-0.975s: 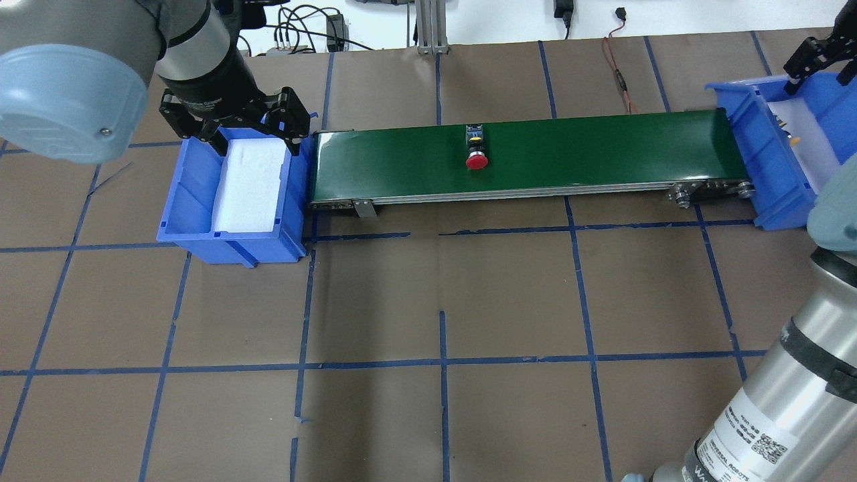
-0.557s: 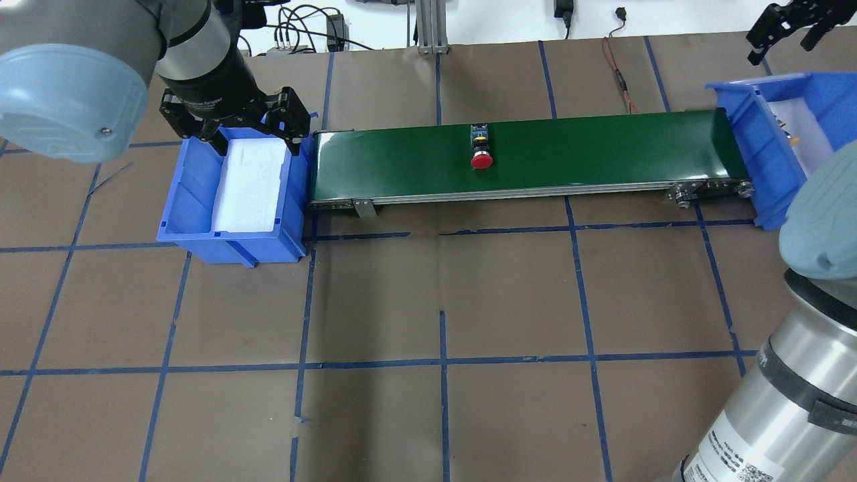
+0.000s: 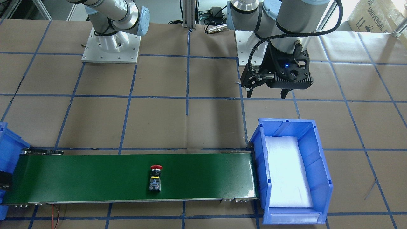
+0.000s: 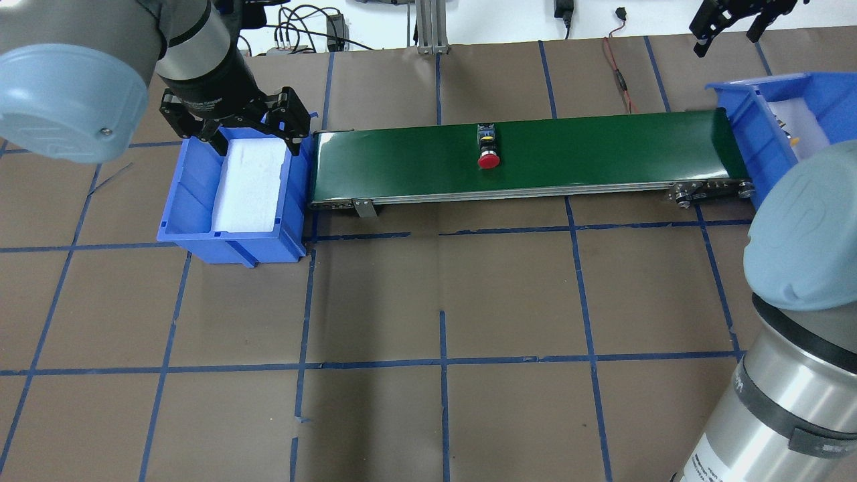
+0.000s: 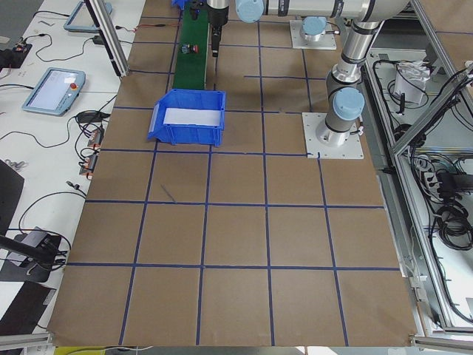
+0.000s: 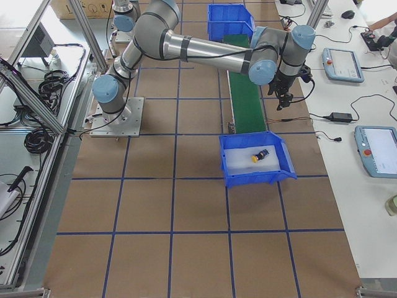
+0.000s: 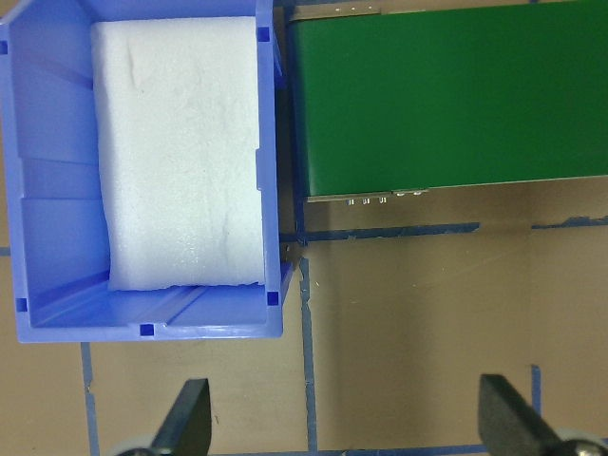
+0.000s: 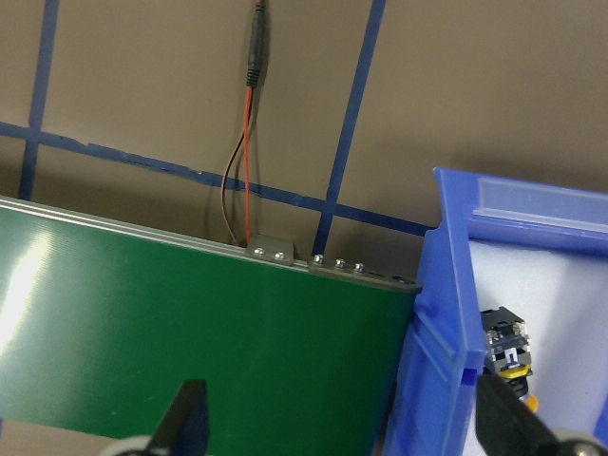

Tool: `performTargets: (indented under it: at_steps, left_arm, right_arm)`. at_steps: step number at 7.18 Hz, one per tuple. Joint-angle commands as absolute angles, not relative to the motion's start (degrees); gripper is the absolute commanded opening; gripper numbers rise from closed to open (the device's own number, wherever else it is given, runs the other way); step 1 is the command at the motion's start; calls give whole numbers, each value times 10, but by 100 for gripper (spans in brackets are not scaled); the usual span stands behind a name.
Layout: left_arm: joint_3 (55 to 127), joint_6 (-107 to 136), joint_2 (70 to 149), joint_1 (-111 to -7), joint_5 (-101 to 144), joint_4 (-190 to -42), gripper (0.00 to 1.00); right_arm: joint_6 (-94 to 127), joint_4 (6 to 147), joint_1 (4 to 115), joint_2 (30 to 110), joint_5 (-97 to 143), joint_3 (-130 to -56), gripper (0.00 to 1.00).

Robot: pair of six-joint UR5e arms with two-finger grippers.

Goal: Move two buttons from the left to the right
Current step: 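Move the right gripper back over the belt toward the red button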

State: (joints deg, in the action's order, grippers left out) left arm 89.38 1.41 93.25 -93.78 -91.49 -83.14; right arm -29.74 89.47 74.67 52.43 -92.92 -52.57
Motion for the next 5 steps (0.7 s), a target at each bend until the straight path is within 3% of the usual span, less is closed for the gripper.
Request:
performTargets:
  at_steps: [1, 5]
  left_arm:
    - [894, 14, 933, -938, -915, -831, 100]
    - [894, 14, 933, -937, -915, -831, 100]
  right_arm:
    - [-255, 887, 786, 531, -930, -527, 100]
    - [-180, 886, 851, 536, -937, -531, 100]
